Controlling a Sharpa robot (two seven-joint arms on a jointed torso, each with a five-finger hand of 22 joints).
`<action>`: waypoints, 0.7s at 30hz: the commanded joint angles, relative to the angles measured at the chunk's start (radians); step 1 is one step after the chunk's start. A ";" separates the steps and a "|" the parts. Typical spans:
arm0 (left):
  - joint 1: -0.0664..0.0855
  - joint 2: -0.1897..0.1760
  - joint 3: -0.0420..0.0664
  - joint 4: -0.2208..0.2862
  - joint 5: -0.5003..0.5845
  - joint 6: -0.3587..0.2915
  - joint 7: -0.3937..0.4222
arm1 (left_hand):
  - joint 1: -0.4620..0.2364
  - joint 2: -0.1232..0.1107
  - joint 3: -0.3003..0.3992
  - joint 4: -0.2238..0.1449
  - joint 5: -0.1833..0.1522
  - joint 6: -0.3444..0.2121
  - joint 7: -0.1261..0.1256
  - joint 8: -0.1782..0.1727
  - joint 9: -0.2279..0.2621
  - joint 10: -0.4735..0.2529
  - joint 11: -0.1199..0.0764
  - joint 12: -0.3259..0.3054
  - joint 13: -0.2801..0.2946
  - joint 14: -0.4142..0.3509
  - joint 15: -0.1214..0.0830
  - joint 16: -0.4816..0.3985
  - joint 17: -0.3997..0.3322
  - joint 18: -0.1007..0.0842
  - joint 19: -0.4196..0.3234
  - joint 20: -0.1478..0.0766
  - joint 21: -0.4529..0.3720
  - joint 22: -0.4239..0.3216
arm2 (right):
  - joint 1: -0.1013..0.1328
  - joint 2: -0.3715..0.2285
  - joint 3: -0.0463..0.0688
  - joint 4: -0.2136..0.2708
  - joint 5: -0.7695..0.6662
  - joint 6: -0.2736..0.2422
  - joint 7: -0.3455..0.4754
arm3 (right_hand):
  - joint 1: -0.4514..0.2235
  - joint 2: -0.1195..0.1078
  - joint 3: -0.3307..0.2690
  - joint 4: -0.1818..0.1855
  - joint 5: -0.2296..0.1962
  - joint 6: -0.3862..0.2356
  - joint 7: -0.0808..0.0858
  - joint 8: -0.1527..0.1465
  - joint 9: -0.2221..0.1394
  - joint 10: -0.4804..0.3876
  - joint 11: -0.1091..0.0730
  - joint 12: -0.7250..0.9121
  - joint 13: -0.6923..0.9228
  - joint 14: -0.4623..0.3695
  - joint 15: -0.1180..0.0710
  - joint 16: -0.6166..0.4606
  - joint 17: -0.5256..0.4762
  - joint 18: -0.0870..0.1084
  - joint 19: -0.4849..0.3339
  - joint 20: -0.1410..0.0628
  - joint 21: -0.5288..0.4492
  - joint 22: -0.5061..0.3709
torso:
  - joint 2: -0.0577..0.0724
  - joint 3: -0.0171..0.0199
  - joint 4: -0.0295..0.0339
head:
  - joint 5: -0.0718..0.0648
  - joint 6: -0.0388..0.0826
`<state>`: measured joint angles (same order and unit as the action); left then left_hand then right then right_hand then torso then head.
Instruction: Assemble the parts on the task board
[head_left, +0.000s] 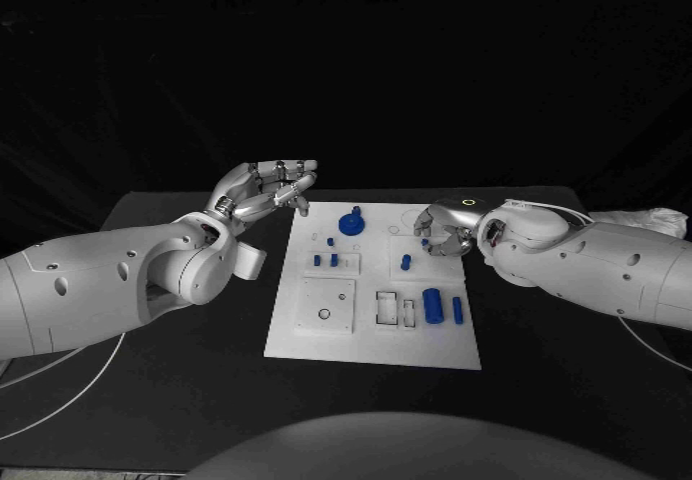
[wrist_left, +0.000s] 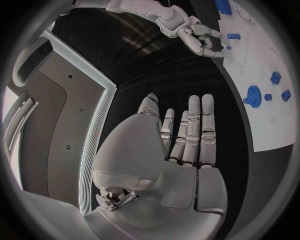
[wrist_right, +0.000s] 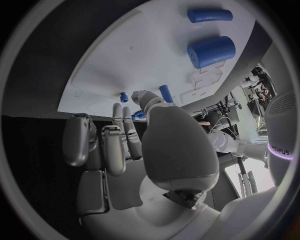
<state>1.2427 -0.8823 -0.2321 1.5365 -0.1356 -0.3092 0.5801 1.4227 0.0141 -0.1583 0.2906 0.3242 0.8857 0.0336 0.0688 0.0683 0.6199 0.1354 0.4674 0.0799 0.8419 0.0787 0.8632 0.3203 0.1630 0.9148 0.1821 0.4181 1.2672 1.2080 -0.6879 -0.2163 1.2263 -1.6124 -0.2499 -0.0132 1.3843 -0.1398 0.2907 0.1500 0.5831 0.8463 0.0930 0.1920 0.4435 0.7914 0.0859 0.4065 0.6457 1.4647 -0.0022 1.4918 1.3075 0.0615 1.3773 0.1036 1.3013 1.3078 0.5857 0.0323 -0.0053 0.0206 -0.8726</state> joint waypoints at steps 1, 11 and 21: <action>-0.001 0.002 0.001 0.002 0.006 0.020 -0.009 | 0.015 0.001 -0.005 -0.001 0.010 -0.006 0.003 -0.004 -0.001 -0.010 0.001 0.006 -0.001 -0.007 0.003 -0.003 -0.004 0.014 0.003 0.005 -0.007 -0.002 | -0.001 0.007 0.000 -0.008 -0.005 -0.007 0.006 | -0.004 0.004 0.013 -0.003 0.002 0.017 -0.001 0.001 0.005 -0.006 0.000 0.006 0.003 0.032 0.002 -0.003 0.142 0.005 0.002 0.006 0.002 0.175 | 0.000 0.0000 -0.0003 | -0.001 0.000; -0.003 0.003 0.001 0.005 -0.002 0.016 -0.011 | 0.040 0.007 -0.009 -0.001 0.038 -0.007 0.008 -0.003 -0.001 -0.018 0.002 0.021 -0.002 -0.010 0.004 -0.001 -0.015 0.016 0.011 0.007 -0.021 -0.006 | -0.014 0.025 0.000 -0.042 -0.007 0.002 0.014 | 0.009 0.010 0.036 -0.043 0.025 0.072 0.004 0.032 0.050 0.006 -0.010 0.033 0.017 0.030 -0.006 -0.004 0.138 0.006 0.001 -0.001 0.005 0.175 | 0.000 -0.0001 -0.0001 | 0.001 0.000; -0.003 0.001 0.001 0.008 -0.007 0.015 -0.014 | 0.044 0.007 -0.011 -0.001 0.042 -0.006 0.010 -0.003 -0.001 -0.019 0.003 0.023 -0.002 -0.010 0.005 0.000 -0.017 0.016 0.013 0.008 -0.023 -0.007 | -0.024 0.028 0.001 -0.050 -0.010 0.015 0.016 | 0.005 0.014 0.041 -0.066 0.042 0.075 0.005 0.048 0.094 0.022 -0.014 0.059 0.032 0.029 -0.010 -0.003 0.136 0.005 0.003 -0.004 0.012 0.177 | 0.000 -0.0003 -0.0006 | 0.003 0.000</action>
<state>1.2396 -0.8821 -0.2321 1.5408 -0.1378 -0.3083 0.5638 1.4564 0.0197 -0.1638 0.2904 0.3621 0.8822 0.0371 0.0689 0.0685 0.6073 0.1409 0.4878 0.0791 0.8385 0.0821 0.8633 0.3050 0.1631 0.9219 0.1892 0.4011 1.2619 1.1868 -0.6604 -0.2148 1.1780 -1.6122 -0.2519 -0.0047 1.3910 -0.1331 0.3327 0.0882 0.6190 0.9160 0.0986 0.2349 0.5344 0.8046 0.0731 0.4632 0.6768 1.4684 -0.0059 1.4918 1.3074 0.0615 1.3773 0.1036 1.3068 1.3076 0.5857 0.0321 -0.0056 0.0248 -0.8726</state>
